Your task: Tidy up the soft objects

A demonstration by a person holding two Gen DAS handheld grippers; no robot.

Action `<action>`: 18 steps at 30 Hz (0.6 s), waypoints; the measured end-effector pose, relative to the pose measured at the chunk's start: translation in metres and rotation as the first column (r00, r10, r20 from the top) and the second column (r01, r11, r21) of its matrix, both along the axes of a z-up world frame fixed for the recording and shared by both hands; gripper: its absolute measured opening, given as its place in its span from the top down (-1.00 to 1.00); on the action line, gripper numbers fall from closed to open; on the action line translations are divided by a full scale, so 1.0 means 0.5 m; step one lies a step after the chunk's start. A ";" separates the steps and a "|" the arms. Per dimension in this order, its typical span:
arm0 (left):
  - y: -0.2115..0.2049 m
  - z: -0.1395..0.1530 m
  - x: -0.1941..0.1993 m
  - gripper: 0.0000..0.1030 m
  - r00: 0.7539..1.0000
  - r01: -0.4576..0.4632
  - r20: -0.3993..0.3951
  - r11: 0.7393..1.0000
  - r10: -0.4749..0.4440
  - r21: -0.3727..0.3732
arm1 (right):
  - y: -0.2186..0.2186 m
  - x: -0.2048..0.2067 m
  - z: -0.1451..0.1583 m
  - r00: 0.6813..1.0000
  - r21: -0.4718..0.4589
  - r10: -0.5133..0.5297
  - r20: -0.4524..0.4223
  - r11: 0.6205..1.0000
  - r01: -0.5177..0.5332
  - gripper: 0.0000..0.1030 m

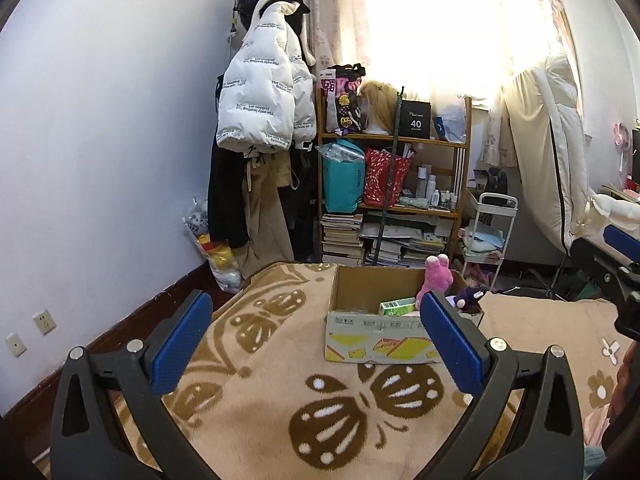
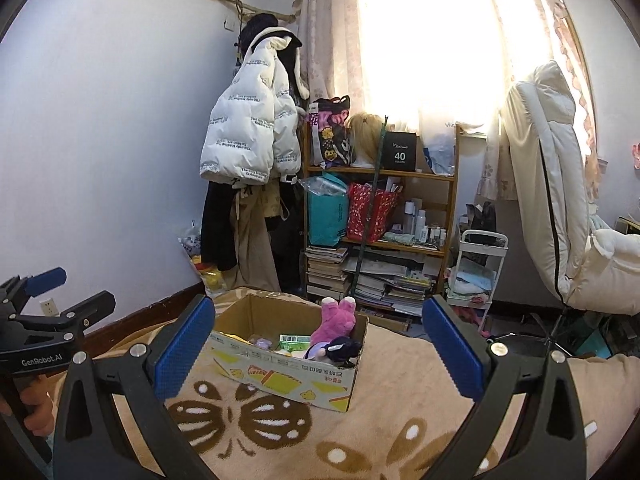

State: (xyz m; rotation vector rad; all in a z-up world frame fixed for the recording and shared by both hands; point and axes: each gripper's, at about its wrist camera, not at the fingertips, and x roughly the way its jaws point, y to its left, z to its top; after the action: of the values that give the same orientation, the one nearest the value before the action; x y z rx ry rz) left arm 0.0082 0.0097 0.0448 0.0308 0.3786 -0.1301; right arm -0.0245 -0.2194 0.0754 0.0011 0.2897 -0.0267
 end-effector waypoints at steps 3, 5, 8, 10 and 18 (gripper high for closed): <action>0.004 -0.012 -0.015 -0.98 1.000 0.003 0.026 1.000 -0.002 -0.006 | -0.003 -0.017 -0.007 1.000 0.004 0.001 0.021 1.000 -0.001 -1.00; 0.004 -0.022 -0.024 -0.98 0.999 0.015 0.040 1.000 -0.015 -0.005 | -0.008 -0.023 -0.012 0.999 0.008 0.003 0.033 1.000 -0.004 -1.00; -0.004 -0.038 -0.034 -0.98 0.998 0.020 0.059 1.000 -0.021 0.013 | -0.013 -0.033 -0.029 0.999 0.018 0.008 0.048 1.000 -0.009 -1.00; -0.008 -0.048 -0.037 -0.98 0.998 0.030 0.060 0.999 -0.031 0.018 | -0.016 -0.040 -0.046 0.999 0.020 0.009 0.050 1.000 -0.010 -1.00; -0.017 -0.062 -0.036 -0.98 0.998 0.048 0.049 0.999 -0.049 0.019 | -0.028 -0.046 -0.087 0.999 0.029 0.005 0.037 1.000 -0.006 -1.00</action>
State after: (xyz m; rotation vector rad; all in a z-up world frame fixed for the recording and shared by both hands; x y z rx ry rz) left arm -0.0097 0.0010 0.0140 0.0607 0.3302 -0.1737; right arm -0.0477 -0.2337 0.0321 0.0298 0.2531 -0.0173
